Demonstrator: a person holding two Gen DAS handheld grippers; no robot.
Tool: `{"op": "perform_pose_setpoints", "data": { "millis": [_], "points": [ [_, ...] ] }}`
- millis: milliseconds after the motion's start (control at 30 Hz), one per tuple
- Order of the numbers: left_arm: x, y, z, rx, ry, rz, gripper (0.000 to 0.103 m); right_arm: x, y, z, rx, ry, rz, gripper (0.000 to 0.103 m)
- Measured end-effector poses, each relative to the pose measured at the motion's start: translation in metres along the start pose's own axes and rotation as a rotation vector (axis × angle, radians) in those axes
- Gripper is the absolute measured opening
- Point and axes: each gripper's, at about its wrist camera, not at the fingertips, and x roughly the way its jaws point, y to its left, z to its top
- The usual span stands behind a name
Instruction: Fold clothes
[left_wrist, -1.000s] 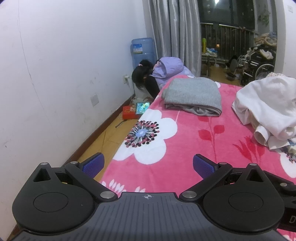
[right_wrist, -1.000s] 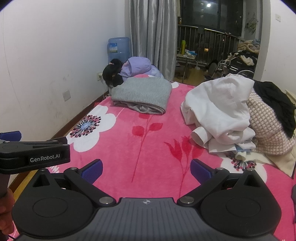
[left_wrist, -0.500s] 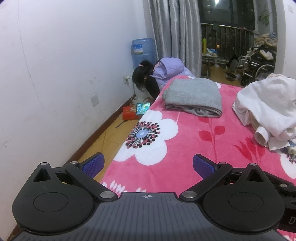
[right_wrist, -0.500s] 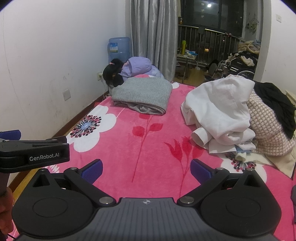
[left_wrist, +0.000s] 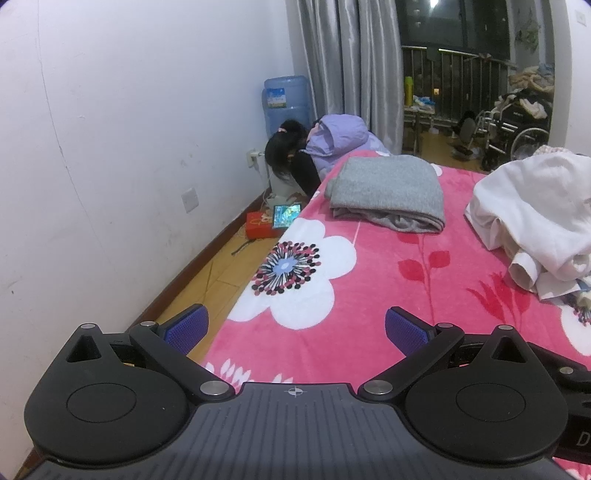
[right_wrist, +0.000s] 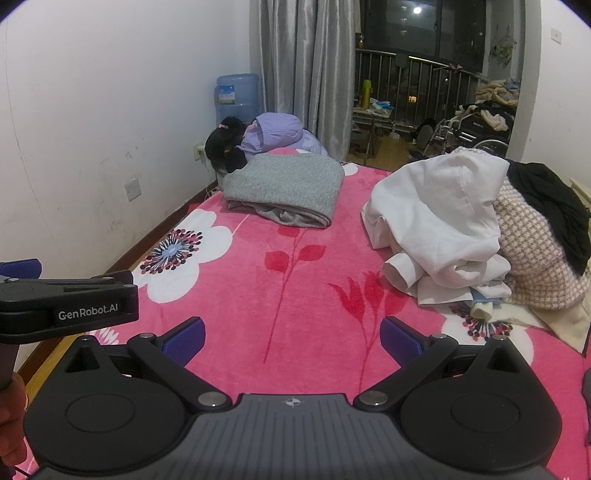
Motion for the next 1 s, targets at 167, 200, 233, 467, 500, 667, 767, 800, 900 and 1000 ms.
{"op": "perform_pose_setpoints", "data": {
  "millis": [167,200,233,467,500,667,767,800,900,1000],
  "points": [
    [-0.0003,0.0003,0.0005,-0.001,0.001,0.002,0.103,0.0004,-0.0002,0.0000,0.001,0.001,0.001,0.103],
    [-0.0003,0.0002,0.0005,0.000,0.000,0.002,0.103,0.0005,-0.0003,0.0000,0.001,0.001,0.002,0.103],
    [-0.0003,0.0001,0.0003,0.000,0.000,0.003,0.103,0.0005,-0.0003,0.0001,0.000,0.001,0.002,0.103],
    [0.0003,0.0009,0.0000,-0.006,0.002,0.006,0.103,0.0006,0.0006,-0.0002,0.000,0.000,0.002,0.103],
    [0.0003,0.0010,0.0000,-0.007,0.003,0.006,0.103,0.0007,0.0006,-0.0002,0.000,0.000,0.002,0.103],
    [0.0001,0.0013,0.0002,-0.007,0.003,0.007,0.103,0.0014,0.0013,-0.0006,0.000,0.001,0.003,0.103],
    [0.0000,0.0015,0.0007,-0.006,0.003,0.006,0.103,0.0017,0.0013,-0.0007,0.001,0.002,0.003,0.103],
    [0.0000,0.0015,0.0007,-0.006,0.003,0.006,0.103,0.0017,0.0014,-0.0007,0.001,0.002,0.003,0.103],
    [0.0009,0.0018,0.0004,-0.007,0.005,0.006,0.103,0.0021,0.0015,-0.0008,0.001,0.003,0.004,0.103],
    [0.0004,0.0025,-0.0007,-0.010,0.007,0.007,0.103,0.0026,0.0024,-0.0010,-0.001,0.004,0.003,0.103]
  ]
}}
